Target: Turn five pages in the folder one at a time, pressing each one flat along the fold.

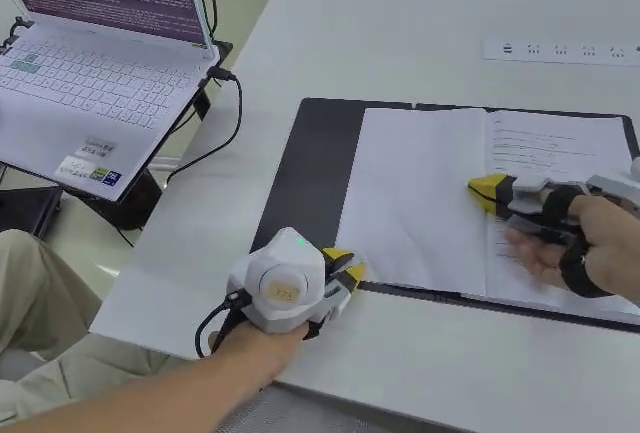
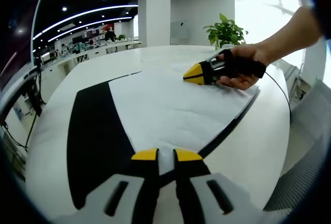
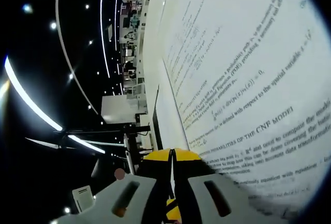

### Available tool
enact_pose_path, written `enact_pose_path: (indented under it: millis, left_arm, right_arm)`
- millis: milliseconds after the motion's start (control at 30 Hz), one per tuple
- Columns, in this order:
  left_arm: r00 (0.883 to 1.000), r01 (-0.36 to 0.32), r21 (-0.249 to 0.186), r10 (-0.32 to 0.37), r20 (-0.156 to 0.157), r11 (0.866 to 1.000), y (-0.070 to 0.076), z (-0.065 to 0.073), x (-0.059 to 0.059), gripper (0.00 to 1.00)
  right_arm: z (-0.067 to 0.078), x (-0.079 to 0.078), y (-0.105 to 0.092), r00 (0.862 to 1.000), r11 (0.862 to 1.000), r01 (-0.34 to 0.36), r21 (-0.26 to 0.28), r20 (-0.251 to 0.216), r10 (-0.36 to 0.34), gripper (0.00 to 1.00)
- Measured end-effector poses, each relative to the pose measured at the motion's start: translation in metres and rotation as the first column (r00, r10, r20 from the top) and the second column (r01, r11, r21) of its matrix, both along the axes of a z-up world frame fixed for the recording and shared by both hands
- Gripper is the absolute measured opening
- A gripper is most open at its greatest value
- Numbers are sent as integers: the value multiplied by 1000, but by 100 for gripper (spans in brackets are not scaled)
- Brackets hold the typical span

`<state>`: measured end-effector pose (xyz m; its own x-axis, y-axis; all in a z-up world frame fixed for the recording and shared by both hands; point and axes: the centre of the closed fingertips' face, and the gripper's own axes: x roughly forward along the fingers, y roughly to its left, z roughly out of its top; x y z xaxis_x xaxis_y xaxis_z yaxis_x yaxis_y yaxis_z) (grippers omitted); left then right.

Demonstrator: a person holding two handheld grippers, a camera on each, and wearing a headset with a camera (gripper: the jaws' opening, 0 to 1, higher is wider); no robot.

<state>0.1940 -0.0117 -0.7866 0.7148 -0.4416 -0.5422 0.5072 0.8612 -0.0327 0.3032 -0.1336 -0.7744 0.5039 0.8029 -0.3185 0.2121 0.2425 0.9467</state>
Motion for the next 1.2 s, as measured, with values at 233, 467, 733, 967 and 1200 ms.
enact_pose_path:
  millis: [233, 467, 733, 967, 1200]
  left_arm:
    - [1000, 1, 3, -1, -1, 1000, 0, -1, 0, 9]
    - [1000, 5, 6, -5, 1, 1000, 0, -1, 0, 9]
    - [1000, 6, 5, -6, 4, 1000, 0, 0, 1, 9]
    - [1000, 2, 0, -2, 4, 1000, -1, 0, 1, 9]
    - [1000, 1, -2, -1, 4, 1000, 0, 0, 1, 9]
  right_arm:
    - [-6, -22, -2, 1000, 1000, -25, -4, -10, 25, 0]
    - [-10, -43, -3, 999, 999, -49, -14, -13, 49, 0]
    - [-10, -69, -1, 997, 997, -75, -27, -15, 75, 0]
    - [-11, -94, -1, 996, 996, -87, -20, -23, 87, 0]
    - [-11, -125, -2, 992, 994, -106, -4, -65, 105, 0]
